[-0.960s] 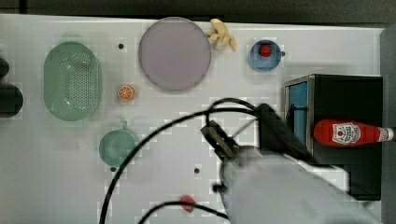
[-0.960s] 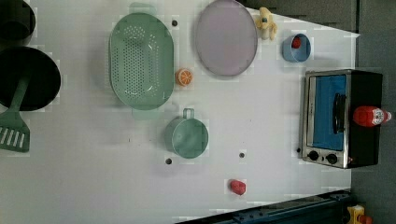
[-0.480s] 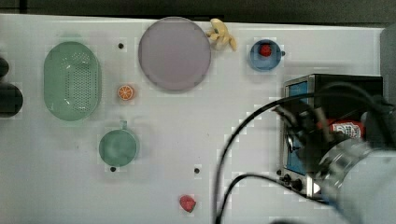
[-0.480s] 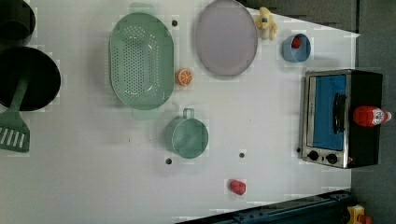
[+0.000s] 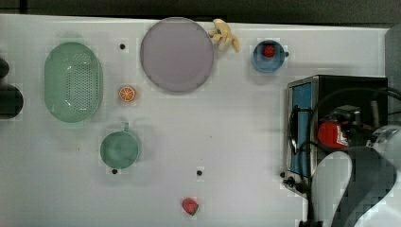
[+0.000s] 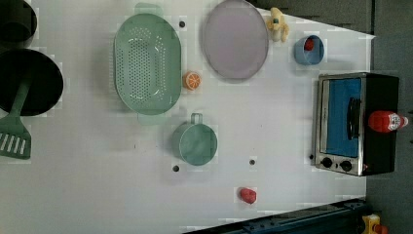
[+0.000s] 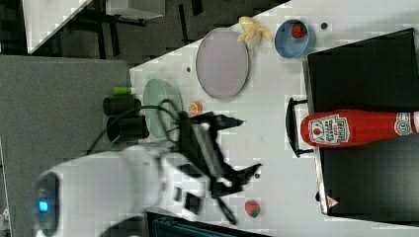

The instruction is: Pick Ketchup from oven and place it on table.

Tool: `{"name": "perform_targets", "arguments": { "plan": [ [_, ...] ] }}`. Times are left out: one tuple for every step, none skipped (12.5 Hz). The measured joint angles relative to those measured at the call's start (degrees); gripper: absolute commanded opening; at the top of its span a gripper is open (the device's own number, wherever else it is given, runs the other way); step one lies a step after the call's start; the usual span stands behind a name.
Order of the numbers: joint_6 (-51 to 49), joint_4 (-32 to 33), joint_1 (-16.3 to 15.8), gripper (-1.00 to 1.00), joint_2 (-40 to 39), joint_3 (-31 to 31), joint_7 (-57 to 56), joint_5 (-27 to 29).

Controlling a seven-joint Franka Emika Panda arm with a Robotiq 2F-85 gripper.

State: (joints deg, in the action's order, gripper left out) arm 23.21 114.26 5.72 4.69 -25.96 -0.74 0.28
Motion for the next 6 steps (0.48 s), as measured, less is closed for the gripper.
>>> {"name": "perform_targets", "arguments": {
  "plan": [
    [1.8, 0.0, 0.2, 1.0, -1.0, -1.0, 0.0, 0.5],
    [3.0, 0.1, -0.1, 1.0, -1.9, -2.4, 0.0, 0.7],
    [4.9, 0.3, -0.5, 1.0, -2.7, -4.0, 0.0, 0.5],
    [5.8, 0.2, -0.4, 1.0, -3.6, -4.9, 0.0, 0.7],
    [7.7, -0.2, -0.4, 1.0, -5.2, -5.9, 0.0, 0.8],
    [8.9, -0.9, -0.5, 1.0, -7.6, -6.9, 0.1, 1.3]
  ]
}}
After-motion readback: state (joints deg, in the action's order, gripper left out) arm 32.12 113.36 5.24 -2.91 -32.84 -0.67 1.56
